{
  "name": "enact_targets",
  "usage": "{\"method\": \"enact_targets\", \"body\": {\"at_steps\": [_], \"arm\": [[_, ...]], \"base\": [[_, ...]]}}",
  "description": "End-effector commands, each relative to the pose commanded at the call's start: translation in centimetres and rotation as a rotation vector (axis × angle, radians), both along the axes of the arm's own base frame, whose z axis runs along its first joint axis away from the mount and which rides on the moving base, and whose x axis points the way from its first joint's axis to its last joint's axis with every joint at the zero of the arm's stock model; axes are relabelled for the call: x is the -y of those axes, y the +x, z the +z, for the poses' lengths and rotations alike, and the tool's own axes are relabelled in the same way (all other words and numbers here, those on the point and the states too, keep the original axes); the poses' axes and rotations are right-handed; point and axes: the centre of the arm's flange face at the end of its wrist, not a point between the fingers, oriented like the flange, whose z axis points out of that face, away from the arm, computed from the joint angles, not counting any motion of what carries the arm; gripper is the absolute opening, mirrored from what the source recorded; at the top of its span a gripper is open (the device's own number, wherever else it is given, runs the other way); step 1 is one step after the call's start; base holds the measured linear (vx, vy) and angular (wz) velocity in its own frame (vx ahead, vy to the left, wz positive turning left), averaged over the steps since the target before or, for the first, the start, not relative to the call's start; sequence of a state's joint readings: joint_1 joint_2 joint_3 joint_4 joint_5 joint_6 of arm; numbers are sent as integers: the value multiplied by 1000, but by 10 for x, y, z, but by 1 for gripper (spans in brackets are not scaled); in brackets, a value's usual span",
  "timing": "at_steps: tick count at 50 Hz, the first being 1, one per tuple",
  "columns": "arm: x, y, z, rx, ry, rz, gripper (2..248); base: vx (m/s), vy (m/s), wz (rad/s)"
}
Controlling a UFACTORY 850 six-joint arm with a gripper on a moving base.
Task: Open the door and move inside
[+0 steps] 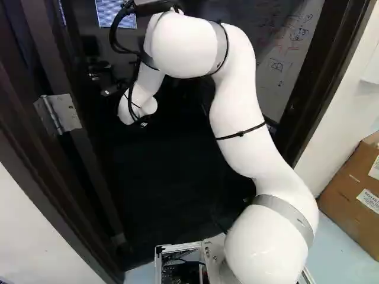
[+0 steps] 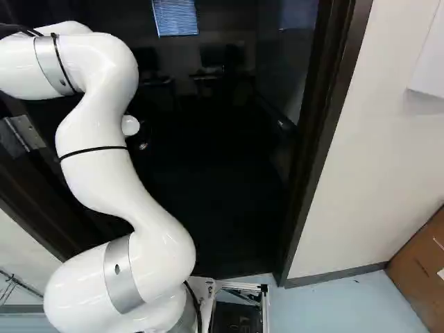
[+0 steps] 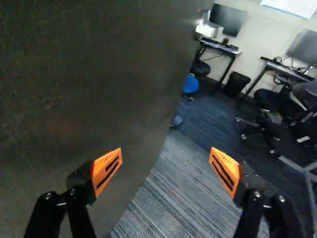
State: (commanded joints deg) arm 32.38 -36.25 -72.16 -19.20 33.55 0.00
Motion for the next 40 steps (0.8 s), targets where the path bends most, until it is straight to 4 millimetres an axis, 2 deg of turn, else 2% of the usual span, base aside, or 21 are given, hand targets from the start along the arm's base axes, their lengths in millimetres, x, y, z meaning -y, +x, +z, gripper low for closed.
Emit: {"method": "enact_targets", "body": {"at_steps": [40], "arm": [[64,-42,11,-82,34,-146,247]], "base": [[0,0,0]]}}
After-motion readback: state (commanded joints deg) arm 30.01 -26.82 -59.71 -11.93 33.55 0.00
